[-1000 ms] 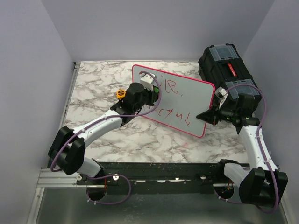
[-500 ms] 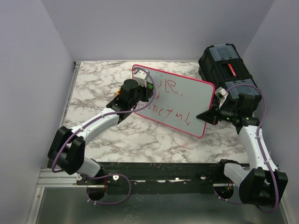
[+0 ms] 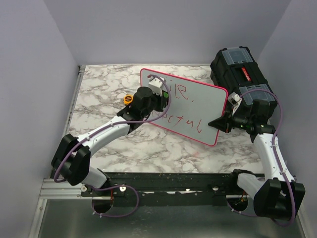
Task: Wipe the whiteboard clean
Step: Erase the whiteboard using the whiteboard eraser.
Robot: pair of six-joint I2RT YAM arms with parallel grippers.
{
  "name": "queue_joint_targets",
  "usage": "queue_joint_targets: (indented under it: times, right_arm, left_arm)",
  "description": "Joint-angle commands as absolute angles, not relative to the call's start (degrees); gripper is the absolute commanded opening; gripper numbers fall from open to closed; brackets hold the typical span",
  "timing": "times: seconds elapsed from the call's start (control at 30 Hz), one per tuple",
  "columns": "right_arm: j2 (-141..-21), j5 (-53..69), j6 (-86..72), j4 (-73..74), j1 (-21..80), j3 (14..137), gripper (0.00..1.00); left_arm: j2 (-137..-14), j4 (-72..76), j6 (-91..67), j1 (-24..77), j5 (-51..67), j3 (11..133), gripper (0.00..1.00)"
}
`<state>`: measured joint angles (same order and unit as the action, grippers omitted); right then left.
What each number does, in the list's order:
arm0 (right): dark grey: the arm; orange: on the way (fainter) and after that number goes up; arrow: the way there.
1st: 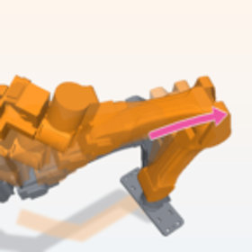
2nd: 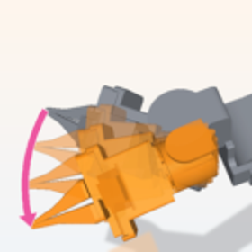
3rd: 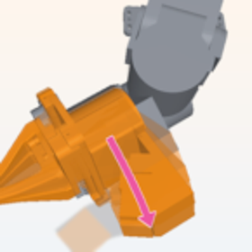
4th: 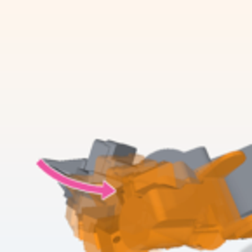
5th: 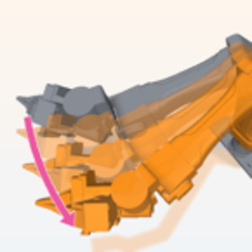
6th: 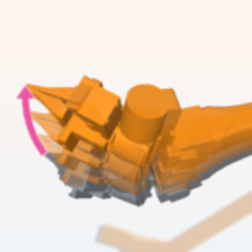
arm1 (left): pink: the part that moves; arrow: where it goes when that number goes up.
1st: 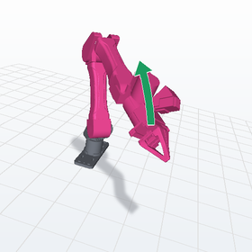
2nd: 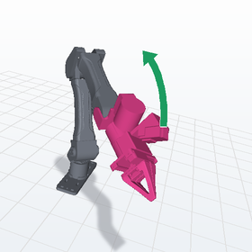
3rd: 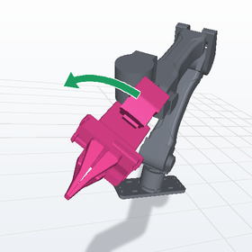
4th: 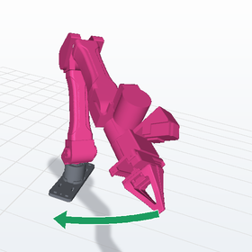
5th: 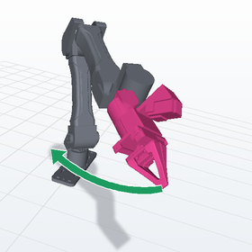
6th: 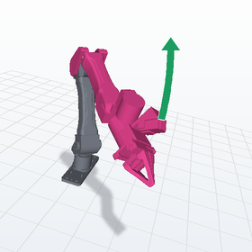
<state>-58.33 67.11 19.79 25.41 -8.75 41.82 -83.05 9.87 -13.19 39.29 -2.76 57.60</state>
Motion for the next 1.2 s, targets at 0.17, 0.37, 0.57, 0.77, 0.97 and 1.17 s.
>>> queue_joint_targets:
  times: [0.17,0.37,0.57,0.77,0.97,1.17]
  right_arm:
    - [-56.6,69.3,23.4,24.0,-8.5,42.8,0.01]
    - [-56.7,69.1,23.4,23.9,-8.5,42.7,0.00]
    - [-56.7,68.9,23.4,23.9,-8.4,42.7,0.01]
    - [-56.6,69.1,23.5,24.0,-8.4,42.7,0.01]
    - [-56.4,69.2,23.4,24.0,-8.4,42.7,0.00]
    - [-56.7,69.0,23.4,23.9,-8.4,42.7,0.01]
  left_arm:
    - [-82.7,9.0,-12.4,33.8,-2.0,59.0,0.00]
    - [-83.6,9.5,-14.0,37.8,-1.7,60.5,0.00]
    - [-84.7,9.8,-14.6,40.8,-2.4,61.6,0.00]
    - [-81.3,9.3,-13.3,37.6,-2.9,60.2,0.00]
    - [-82.4,9.3,-13.3,32.6,-1.4,58.4,0.00]
    - [-83.4,8.9,-13.9,35.9,-0.6,60.6,0.00]
